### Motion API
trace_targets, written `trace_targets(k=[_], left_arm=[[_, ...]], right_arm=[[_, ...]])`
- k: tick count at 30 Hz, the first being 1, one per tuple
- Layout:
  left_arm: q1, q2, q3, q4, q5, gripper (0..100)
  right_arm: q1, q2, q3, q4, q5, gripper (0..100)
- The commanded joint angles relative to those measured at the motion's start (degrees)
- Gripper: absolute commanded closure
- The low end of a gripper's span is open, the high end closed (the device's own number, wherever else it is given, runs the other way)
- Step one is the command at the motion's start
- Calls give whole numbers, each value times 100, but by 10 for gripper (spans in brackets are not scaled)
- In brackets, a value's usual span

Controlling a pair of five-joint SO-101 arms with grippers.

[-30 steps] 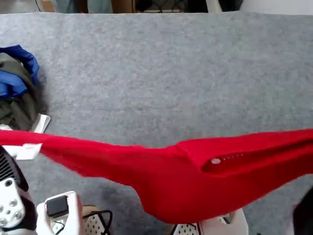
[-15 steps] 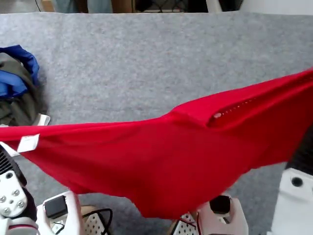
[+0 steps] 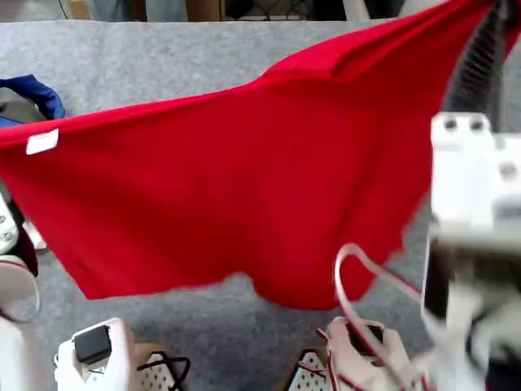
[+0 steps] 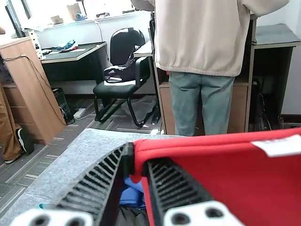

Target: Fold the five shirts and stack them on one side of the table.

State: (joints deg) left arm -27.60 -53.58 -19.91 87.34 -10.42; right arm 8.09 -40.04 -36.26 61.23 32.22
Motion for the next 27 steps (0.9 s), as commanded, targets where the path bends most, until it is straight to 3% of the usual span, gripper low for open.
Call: trace_targets(k=[1, 9, 17, 23, 27], left_arm=[[-66, 79, -347, 308, 53, 972], [-57, 79, -954, 1284, -229, 972], [-110, -440, -1314, 1345, -255, 972], [-110, -1046, -40, 1345, -422, 972], [-57, -1442, 1429, 941, -457, 971]], right_arm=[[18, -13, -66, -185, 26, 985], [18, -532, -92, 70, 70, 985], [53, -1130, -92, 158, 79, 985], [53, -1253, 57, 193, 35, 985], [53, -1218, 1077, 158, 26, 985]])
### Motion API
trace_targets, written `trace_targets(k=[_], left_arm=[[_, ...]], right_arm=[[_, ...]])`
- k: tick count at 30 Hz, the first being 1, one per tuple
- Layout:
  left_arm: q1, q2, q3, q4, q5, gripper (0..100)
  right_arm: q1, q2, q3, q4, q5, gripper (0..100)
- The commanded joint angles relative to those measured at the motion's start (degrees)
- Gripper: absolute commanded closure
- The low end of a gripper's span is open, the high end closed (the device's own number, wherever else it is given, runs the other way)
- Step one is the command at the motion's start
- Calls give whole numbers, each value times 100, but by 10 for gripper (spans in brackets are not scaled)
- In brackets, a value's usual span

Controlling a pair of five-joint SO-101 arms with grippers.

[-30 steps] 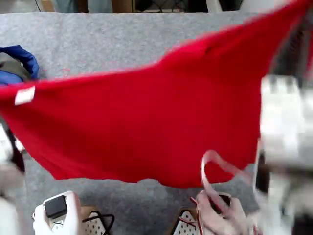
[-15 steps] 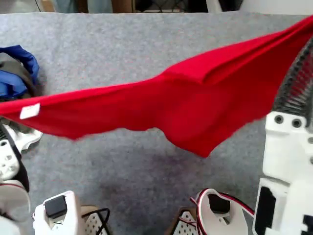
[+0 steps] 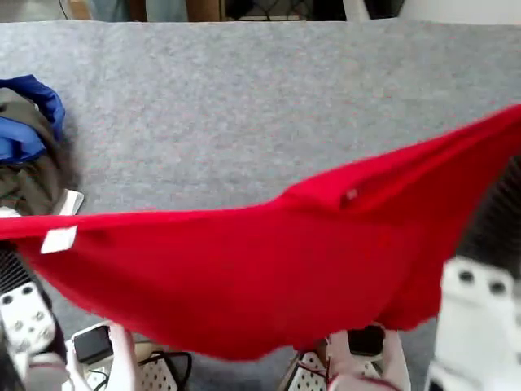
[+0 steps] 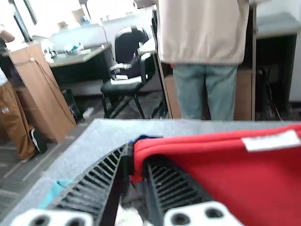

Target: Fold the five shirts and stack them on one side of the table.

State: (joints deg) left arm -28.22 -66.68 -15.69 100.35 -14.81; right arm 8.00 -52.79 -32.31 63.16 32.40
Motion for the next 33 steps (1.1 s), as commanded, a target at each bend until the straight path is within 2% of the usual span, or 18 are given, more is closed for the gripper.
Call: trace_targets(k=[1, 4, 10, 15, 17, 19, 23, 29, 33], left_arm=[[22, -185, 1543, -686, -18, 971], [189, -308, 3336, -2040, -18, 971], [655, -273, 6211, -5600, -18, 971], [1209, 563, 7380, -8668, -26, 971], [1226, 1231, 7319, -9442, -18, 971], [1200, 1952, 6941, -9714, -18, 971], [1174, 3226, 5754, -9705, -18, 971], [1218, 4404, 4400, -9688, -44, 971], [1218, 4985, 3662, -9090, -44, 971]], right_arm=[[53, 57, 1138, -123, 9, 985], [35, 57, 2659, -897, -316, 985], [-264, 312, 5446, -3543, -396, 985], [-642, 1604, 5842, -5248, -404, 985], [-668, 2281, 5420, -5495, -431, 985], [-721, 2958, 4804, -5459, -431, 985], [-730, 4189, 3354, -4879, -440, 985], [-730, 5701, 1156, -3824, -712, 985], [-668, 6659, -189, -3349, -756, 985]])
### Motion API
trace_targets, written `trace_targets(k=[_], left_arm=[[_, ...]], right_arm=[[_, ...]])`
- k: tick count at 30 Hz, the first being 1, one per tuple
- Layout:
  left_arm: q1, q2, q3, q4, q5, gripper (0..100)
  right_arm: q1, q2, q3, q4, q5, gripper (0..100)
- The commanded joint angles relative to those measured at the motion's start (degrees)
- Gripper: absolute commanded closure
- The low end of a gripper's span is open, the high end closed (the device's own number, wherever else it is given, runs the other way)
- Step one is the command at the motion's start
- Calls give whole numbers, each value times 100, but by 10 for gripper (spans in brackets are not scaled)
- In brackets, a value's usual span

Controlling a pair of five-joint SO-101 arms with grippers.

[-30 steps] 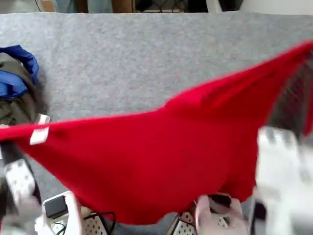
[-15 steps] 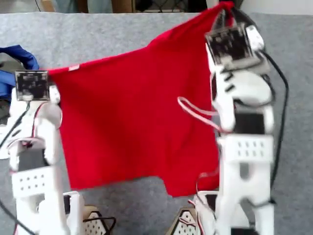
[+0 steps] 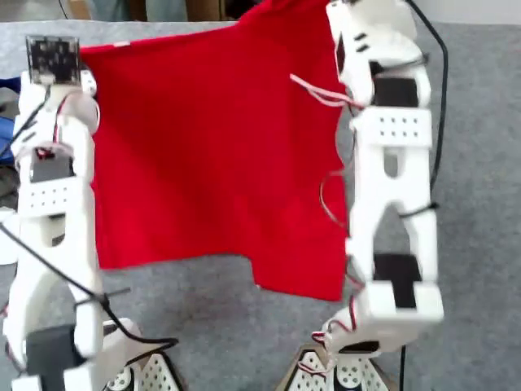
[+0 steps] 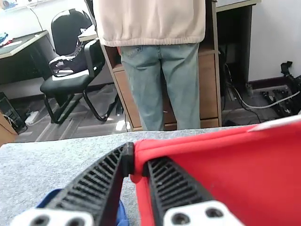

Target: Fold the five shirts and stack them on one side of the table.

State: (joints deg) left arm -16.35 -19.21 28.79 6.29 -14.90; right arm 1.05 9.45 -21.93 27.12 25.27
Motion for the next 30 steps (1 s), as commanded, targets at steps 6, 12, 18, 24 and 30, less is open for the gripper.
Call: trace_targets(k=[6, 12, 18, 24, 30], left_arm=[[4, 765, -1499, 1538, -26, 971], [31, 659, -1499, 2620, -35, 971], [4, 677, -1411, 4475, -44, 971], [-4, 782, -462, 4765, -53, 971], [-13, 774, 435, 4774, -571, 971]], right_arm=[[97, 1499, -3090, 1802, -44, 985], [-62, 1815, -4119, 4747, -35, 984], [-62, 1833, -4207, 6716, 378, 984], [-53, 1692, -3758, 7420, 554, 984], [-334, 400, -1270, 7174, 589, 984]])
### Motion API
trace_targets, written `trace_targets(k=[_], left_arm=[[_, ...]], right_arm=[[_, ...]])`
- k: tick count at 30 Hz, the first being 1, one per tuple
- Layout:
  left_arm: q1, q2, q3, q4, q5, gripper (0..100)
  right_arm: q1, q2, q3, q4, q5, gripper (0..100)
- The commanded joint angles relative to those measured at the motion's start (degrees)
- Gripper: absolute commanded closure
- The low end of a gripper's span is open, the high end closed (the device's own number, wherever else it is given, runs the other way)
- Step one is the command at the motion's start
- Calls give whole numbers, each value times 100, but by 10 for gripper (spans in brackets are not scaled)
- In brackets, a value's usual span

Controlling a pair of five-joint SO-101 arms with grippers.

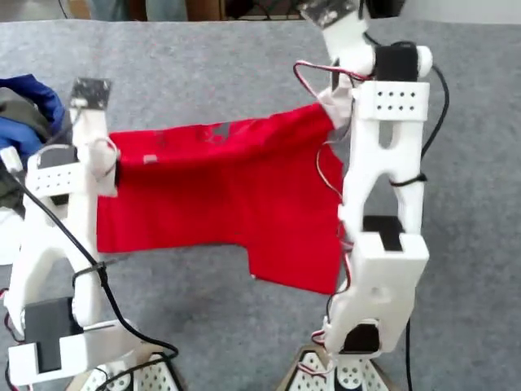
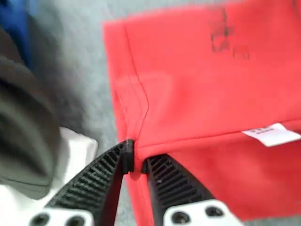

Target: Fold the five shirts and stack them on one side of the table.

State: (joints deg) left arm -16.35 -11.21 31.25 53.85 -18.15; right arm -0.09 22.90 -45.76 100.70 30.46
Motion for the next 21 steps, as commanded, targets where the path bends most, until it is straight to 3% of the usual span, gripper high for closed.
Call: trace_targets(k=[1, 8, 11, 14, 21], left_arm=[[-57, -35, 277, 18, -290, 971], [-154, -747, 365, 448, -343, 971], [-110, -993, 593, 747, -721, 971], [-48, -1248, 1068, 818, -905, 971], [-268, -1415, 2070, -18, -897, 971]], right_arm=[[-273, -1288, 1648, -387, 97, 984], [-352, -3952, 6211, -2637, 290, 984], [-316, -4954, 7714, -3218, 281, 984], [-220, -5763, 8611, -3367, 281, 984], [-202, -7064, 9560, -3086, 325, 984]])
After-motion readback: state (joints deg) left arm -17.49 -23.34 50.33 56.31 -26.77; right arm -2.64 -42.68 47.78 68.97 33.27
